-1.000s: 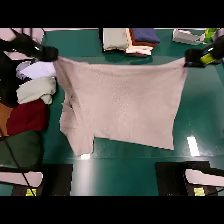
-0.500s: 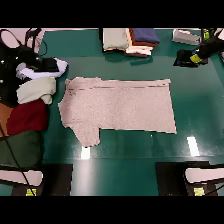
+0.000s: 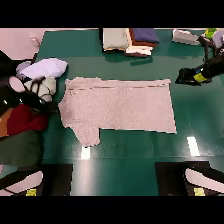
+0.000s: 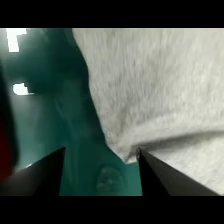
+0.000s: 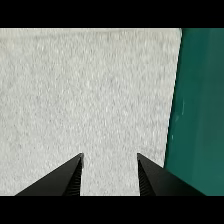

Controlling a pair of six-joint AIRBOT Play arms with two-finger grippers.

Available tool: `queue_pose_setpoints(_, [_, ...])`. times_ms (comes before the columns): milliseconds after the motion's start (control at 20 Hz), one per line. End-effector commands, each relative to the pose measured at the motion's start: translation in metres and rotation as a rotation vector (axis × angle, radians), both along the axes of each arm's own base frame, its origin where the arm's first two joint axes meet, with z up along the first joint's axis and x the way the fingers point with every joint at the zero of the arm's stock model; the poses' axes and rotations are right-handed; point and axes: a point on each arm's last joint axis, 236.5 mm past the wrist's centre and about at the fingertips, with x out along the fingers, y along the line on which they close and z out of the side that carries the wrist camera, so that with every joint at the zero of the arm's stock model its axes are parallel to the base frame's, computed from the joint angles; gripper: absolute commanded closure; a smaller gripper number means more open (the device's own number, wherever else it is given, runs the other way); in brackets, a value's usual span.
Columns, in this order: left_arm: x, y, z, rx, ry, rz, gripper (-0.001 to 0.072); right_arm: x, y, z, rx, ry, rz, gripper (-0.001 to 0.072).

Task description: Fold the shirts.

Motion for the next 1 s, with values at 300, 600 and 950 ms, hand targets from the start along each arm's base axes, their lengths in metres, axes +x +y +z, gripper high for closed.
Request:
queue_pose_setpoints(300, [-0.012,-0.043,-0.041,-0.054,-0.056,-0.014,0.0184,-0.023,0.002,-0.010,0.005,0.015,-0.003,0.0324])
queue_pose_setpoints(600, [-0.002,-0.045,-0.031,-0.040,-0.094,-0.041,0.0682,-0.040,-0.004,-0.016,-0.007,0.087,0.007,0.0324])
queue_pose_setpoints(950, [0.018,-0.048,0.009,-0.042,-0.182,-0.085,0.0682,-0.151,-0.059,-0.113,-0.009,0.407,-0.164,0.0179])
